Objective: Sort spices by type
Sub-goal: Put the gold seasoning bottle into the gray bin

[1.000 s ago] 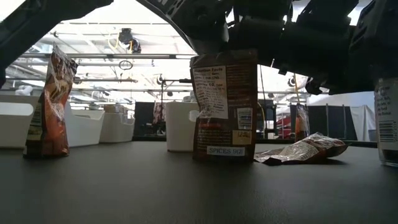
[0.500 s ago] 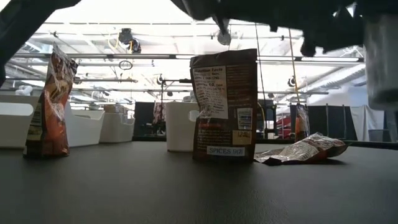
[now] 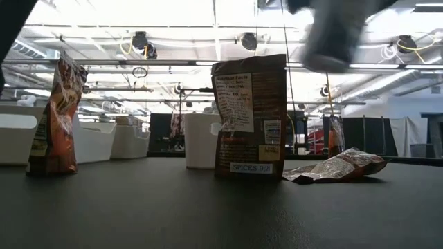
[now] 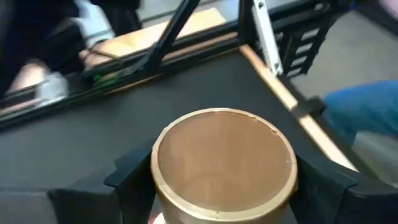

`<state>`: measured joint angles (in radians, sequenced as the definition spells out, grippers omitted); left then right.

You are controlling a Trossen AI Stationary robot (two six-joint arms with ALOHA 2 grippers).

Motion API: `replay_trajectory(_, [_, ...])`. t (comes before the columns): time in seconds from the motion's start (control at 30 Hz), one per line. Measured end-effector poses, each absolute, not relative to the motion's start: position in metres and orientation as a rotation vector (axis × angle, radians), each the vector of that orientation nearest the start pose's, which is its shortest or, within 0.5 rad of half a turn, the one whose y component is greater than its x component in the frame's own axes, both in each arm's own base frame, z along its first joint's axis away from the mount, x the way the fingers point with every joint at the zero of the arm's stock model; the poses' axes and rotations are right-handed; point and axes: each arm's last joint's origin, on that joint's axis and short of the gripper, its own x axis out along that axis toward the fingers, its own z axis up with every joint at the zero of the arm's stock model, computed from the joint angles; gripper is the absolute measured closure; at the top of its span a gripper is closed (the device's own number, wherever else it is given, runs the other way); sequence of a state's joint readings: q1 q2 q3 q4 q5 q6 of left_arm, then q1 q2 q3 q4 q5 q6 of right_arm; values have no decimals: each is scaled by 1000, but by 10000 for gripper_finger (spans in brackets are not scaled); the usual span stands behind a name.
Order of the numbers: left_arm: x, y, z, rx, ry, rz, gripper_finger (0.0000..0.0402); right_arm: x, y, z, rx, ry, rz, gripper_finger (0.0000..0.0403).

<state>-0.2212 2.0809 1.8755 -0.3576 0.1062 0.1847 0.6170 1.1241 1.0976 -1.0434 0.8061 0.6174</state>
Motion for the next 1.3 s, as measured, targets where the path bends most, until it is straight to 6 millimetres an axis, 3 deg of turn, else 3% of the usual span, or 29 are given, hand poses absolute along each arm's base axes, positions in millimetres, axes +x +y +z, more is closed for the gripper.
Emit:
replay_trajectory(0.2, [433, -87, 349, 285, 527, -218, 118, 170, 95, 318, -124, 707, -405, 138])
replay_trajectory(0.37, [384, -49, 392, 317, 588, 18, 118, 171, 95, 318, -121, 706, -407, 138])
replay_trajectory(0.57, [317, 4, 418, 175, 550, 200, 118, 171, 95, 318, -131, 707, -404, 138])
replay_trajectory(0.73, [264, 42, 393, 74, 558, 446, 118, 172, 96, 317, -140, 710, -410, 138])
replay_trajectory(1.03, [169, 70, 353, -14, 480, 903, 118, 180, 102, 308, -167, 748, -412, 138])
replay_trajectory(1.17, [144, 75, 336, -70, 399, 1146, 118, 184, 104, 304, -192, 763, -411, 138])
replay_trajectory(1.3, [137, 81, 314, -121, 318, 1321, 118, 186, 106, 302, -198, 768, -413, 138])
